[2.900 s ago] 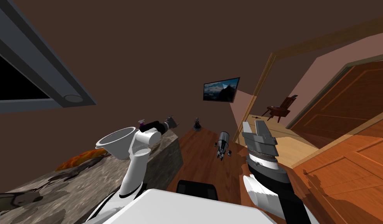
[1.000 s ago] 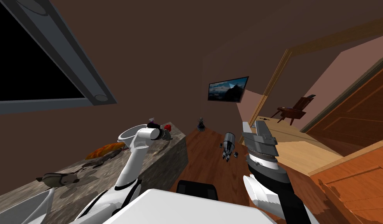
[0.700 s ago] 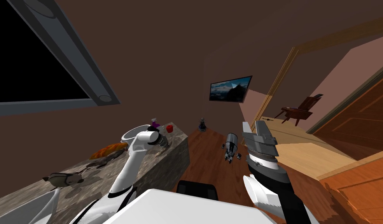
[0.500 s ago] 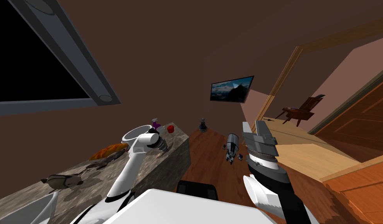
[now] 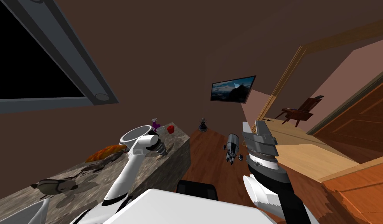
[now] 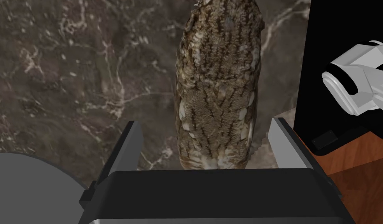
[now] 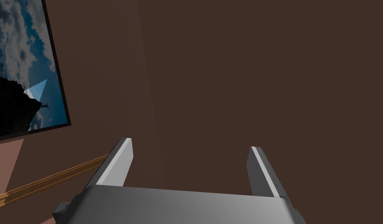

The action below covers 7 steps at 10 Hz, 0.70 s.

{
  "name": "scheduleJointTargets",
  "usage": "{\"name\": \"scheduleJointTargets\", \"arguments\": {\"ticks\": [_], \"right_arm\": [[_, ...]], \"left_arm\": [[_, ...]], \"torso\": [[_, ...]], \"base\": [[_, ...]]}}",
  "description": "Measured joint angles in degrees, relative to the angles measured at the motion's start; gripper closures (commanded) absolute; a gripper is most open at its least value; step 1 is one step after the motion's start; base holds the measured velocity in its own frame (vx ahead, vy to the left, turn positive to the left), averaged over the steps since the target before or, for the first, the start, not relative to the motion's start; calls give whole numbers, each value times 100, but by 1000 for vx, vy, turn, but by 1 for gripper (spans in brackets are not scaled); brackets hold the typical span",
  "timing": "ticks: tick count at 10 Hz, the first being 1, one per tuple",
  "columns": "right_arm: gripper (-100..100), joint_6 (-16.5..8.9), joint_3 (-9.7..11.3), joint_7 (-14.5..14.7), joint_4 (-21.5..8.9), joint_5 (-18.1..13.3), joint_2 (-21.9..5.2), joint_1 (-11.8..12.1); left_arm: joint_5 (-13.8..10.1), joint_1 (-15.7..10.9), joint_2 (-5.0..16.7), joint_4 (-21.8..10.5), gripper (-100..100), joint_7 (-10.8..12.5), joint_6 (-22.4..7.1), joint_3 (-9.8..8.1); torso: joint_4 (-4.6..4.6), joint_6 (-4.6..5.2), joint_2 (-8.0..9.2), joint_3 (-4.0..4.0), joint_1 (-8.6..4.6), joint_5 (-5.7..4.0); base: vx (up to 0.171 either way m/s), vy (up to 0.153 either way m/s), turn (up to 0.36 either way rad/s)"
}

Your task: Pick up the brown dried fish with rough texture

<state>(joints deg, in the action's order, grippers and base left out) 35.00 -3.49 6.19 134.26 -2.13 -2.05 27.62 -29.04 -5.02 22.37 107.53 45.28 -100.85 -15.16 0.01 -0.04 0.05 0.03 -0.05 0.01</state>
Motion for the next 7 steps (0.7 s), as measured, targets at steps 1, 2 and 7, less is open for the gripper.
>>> {"name": "scheduleJointTargets", "arguments": {"ticks": [1,2,7], "right_arm": [[0,0,0,0,0,0,0,0],[0,0,0,0,0,0,0,0],[0,0,0,0,0,0,0,0]], "left_arm": [[-25,-25,45,-138,-100,-58,73,-51],[-21,-30,59,-262,-100,-105,164,-70],[-153,-40,267,-894,-100,-408,566,-340]], "torso": [[1,0,5,3,-7,-2],[2,0,8,5,-9,-2],[2,-1,10,6,-12,-3]], "base": [[-25,-46,-57],[-15,-47,-53],[-18,-40,-57]]}}
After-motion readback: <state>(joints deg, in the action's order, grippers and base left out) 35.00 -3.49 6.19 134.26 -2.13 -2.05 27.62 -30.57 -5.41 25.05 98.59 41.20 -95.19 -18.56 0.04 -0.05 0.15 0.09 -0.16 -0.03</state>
